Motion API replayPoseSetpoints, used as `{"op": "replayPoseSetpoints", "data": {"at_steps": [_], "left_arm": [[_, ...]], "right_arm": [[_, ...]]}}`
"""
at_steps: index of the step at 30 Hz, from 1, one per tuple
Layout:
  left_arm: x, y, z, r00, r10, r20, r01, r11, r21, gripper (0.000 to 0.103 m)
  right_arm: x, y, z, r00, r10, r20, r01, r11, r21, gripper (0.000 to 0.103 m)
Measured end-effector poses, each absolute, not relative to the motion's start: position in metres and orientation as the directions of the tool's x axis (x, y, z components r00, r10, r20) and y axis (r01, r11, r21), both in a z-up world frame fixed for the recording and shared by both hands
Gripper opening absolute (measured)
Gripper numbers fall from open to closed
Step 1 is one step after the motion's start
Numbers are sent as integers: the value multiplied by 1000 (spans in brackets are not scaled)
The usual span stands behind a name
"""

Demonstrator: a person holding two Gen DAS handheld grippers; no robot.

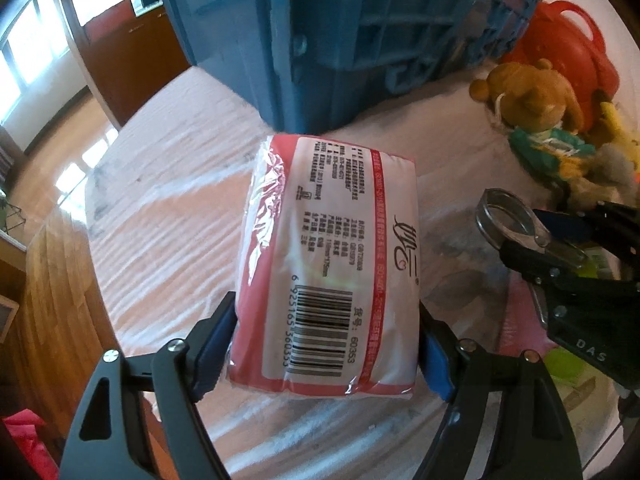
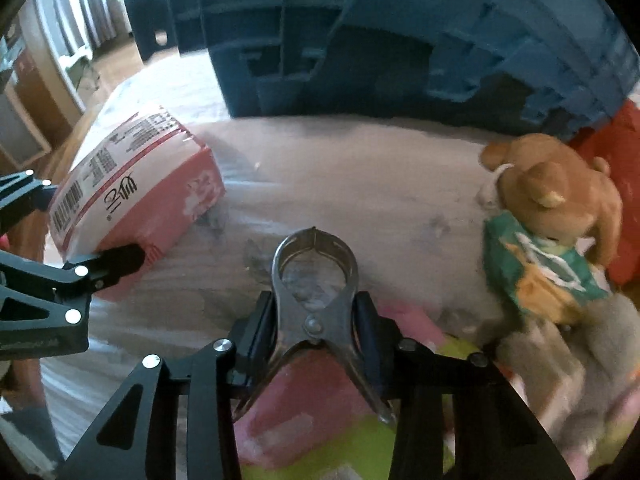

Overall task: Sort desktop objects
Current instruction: 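Lift the tissue pack with the left tool and carry it over the blue crate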

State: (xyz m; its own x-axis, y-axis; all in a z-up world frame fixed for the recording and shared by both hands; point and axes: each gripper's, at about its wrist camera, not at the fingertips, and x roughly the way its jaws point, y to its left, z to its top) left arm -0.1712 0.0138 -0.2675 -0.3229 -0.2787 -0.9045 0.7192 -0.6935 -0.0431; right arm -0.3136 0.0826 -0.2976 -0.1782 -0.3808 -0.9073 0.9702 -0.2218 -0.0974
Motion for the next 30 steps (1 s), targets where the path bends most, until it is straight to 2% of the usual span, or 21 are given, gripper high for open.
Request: {"op": "replayPoseSetpoints", "data": {"at_steps": [14, 25, 30], "left_arm": [[-119, 50, -181, -437, -360, -824, 689, -723, -49, 79], [-75, 62, -112, -506, -461, -729, 694, -719, -26, 79], [-55, 55, -75, -541, -521, -660, 706, -708, -20, 80]], "right_arm": [[-260, 124, -195, -235, -550, -801, 947, -315, -62, 39], [-207, 141, -116, -271, -685, -676, 947, -317, -58, 39], [-184, 136, -79, -277, -751, -599, 951, -302, -61, 39]]}}
